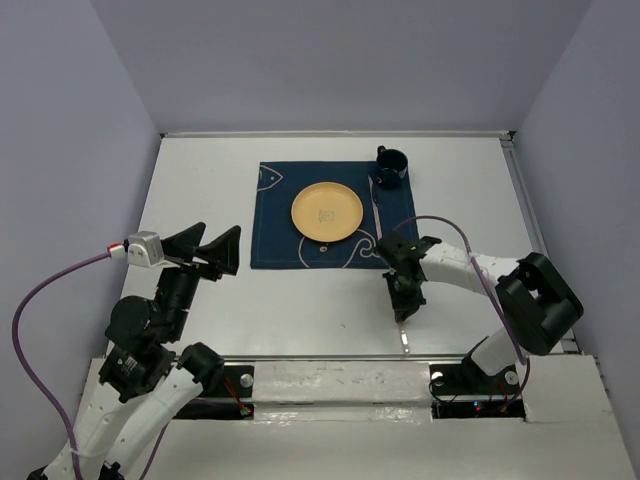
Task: Set the dinner table for one person
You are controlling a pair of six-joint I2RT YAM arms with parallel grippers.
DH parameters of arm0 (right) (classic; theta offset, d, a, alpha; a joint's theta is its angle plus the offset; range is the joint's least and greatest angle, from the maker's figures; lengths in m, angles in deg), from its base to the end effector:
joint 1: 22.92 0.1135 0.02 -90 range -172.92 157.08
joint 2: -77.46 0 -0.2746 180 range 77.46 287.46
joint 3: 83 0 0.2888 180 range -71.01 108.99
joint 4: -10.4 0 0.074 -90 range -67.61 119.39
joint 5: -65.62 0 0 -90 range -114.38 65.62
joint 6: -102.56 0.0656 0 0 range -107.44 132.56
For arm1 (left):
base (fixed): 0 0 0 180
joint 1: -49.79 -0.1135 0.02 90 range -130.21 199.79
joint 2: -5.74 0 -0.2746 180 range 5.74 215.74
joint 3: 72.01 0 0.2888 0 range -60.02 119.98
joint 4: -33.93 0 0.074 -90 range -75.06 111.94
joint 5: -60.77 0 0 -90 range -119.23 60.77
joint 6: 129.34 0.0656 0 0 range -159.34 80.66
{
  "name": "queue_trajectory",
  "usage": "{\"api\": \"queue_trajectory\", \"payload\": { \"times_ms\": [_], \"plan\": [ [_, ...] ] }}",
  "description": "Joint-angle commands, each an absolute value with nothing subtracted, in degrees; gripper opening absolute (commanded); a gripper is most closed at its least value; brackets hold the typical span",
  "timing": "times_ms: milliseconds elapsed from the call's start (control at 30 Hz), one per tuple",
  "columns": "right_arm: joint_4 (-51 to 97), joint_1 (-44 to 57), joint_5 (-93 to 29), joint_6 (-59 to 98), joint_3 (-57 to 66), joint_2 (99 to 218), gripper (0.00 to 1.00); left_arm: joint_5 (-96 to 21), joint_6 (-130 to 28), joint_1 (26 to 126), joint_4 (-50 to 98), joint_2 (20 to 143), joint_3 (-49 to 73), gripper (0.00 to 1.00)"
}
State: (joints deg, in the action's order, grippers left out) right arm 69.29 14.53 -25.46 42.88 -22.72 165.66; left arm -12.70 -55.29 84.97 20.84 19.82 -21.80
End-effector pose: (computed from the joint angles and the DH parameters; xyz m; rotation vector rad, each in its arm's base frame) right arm 0.2170 0.1678 0.1134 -0.1939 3.0990 0.0725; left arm 0.1030 -0.0498 0.4042 -0.0584 1.2069 -0.6154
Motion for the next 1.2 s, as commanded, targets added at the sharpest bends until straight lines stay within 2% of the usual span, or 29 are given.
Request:
{"api": "queue_trajectory", "payload": {
  "times_ms": [0,133,300,433,467,533,567,700,833,1167],
  "plan": [
    [70.6,20.5,-24.6,47.3,-18.7,165.6,0.00,-11.9,-54.9,85.0,23.6,19.4,-21.6,0.99],
    [73.7,25.4,-22.5,48.7,-12.1,164.0,0.00,-11.9,-54.8,85.1,23.6,19.7,-21.6,0.99],
    [69.8,28.1,-19.6,46.1,5.3,165.7,0.00,-11.6,-54.8,85.0,23.6,19.4,-21.4,0.99],
    [60.9,28.1,-18.1,43.7,22.6,177.3,0.00,-9.6,-54.7,84.6,23.2,19.0,-21.3,0.99],
    [58.7,28.1,-17.1,43.4,30.8,183.6,0.00,-8.5,-54.8,84.6,23.0,18.8,-21.3,0.99],
    [59.0,28.1,-16.5,42.6,40.6,190.9,0.00,-7.8,-54.8,84.6,22.9,18.7,-21.5,0.99],
    [59.9,28.1,-16.7,42.6,50.3,197.9,0.00,-7.5,-54.8,84.5,22.8,18.7,-21.5,0.99],
    [63.8,28.1,-18.1,44.7,69.7,212.6,0.00,-7.4,-55.1,84.4,22.6,18.9,-21.5,0.99],
    [63.0,27.5,-17.9,47.0,73.5,218.1,0.00,-7.3,-55.2,84.4,22.6,19.2,-21.5,0.99],
    [62.1,25.7,-17.3,48.2,70.3,222.0,0.00,-8.1,-55.6,84.7,22.6,19.6,-21.6,0.99]
  ]
}}
